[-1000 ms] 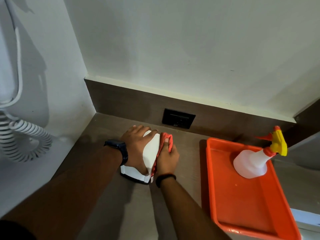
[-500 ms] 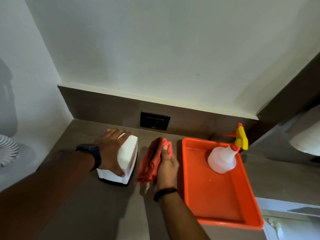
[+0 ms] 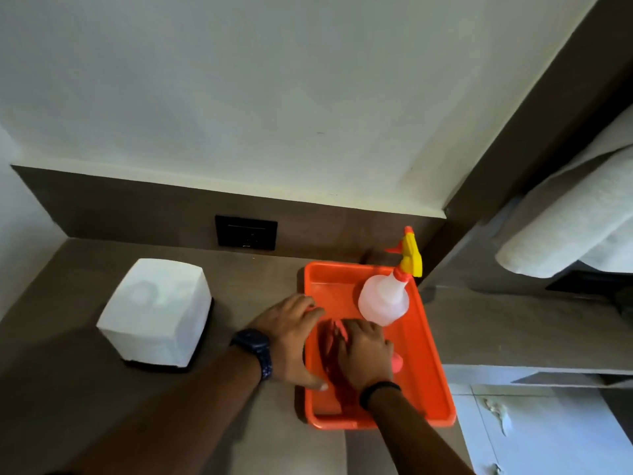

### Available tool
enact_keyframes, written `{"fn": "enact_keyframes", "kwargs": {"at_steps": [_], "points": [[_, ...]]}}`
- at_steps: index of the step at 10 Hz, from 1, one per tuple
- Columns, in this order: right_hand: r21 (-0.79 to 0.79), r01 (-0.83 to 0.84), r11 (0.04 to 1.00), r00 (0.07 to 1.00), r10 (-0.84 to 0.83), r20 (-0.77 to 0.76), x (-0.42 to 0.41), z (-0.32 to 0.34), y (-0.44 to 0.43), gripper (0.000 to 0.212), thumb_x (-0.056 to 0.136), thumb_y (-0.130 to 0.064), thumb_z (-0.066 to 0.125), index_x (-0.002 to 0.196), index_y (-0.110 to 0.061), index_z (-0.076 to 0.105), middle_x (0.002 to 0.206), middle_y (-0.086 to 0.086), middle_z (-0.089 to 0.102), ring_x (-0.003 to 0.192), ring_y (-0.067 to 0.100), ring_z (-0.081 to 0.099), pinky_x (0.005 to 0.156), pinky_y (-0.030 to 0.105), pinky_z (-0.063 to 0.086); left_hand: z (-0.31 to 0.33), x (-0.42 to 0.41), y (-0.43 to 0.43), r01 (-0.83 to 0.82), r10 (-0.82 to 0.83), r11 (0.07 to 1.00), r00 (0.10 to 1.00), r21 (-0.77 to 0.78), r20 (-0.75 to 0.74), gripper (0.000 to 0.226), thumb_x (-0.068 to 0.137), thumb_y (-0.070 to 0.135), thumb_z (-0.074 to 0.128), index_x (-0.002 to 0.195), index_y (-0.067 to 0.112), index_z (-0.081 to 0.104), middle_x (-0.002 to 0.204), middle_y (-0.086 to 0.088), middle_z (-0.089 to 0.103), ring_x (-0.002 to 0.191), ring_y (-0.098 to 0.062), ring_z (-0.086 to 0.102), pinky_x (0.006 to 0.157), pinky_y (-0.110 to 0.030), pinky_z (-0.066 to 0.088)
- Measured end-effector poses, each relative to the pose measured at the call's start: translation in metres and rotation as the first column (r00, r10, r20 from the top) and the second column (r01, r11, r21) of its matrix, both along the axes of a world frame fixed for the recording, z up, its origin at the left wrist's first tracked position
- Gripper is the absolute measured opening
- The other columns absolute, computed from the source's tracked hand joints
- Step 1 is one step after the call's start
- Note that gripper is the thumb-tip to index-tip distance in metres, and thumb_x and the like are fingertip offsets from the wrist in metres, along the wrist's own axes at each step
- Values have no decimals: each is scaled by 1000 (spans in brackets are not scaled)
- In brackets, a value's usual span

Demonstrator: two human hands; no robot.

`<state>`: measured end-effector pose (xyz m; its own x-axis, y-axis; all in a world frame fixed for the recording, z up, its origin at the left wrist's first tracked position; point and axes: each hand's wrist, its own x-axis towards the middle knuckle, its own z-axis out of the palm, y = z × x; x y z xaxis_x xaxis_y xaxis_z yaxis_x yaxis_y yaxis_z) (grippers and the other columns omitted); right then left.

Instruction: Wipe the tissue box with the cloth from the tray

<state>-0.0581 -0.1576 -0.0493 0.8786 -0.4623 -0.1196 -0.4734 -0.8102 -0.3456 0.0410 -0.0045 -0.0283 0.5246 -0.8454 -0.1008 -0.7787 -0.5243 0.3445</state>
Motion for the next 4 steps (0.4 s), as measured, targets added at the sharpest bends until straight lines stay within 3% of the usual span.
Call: {"fn": "enact_keyframes", "kwargs": {"at_steps": [1, 2, 3, 4], "points": [[-29, -129, 991, 985, 125, -120, -4, -21, 3, 48, 95, -50, 36, 138, -32, 45, 149, -2, 49, 141, 26, 34, 115, 59, 20, -22, -10, -11, 21, -24, 997, 999, 71, 40, 122, 44, 88, 57, 140, 23, 21, 148, -3, 25, 135, -27, 22, 112, -44, 23], [-13, -136, 991, 982, 133, -137, -6, -29, 5, 54, 94, -54, 34, 143, -32, 38, 154, -2, 42, 147, 25, 27, 118, 61, 11, -32, -16, -10, 14, -19, 998, 996, 63, 86, 122, 45, 88, 58, 140, 21, 23, 149, -8, 28, 137, -30, 22, 112, -45, 22], [13, -138, 990, 985, 139, -98, -8, -28, 1, 57, 90, -57, 37, 142, -35, 38, 155, -2, 41, 148, 24, 25, 118, 60, 11, -29, -16, -9, 10, -14, 999, 996, 51, 85, 121, 45, 88, 57, 140, 21, 24, 148, -7, 31, 136, -29, 24, 112, -45, 24], [60, -32, 998, 996, 27, 82, -11, -12, -5, 57, 86, -56, 44, 138, -32, 48, 151, -1, 48, 145, 26, 33, 115, 55, 20, -20, -18, -9, -34, 32, 998, 999, 47, 44, 120, 44, 89, 54, 140, 22, 25, 146, -5, 32, 134, -28, 26, 112, -46, 29]]}}
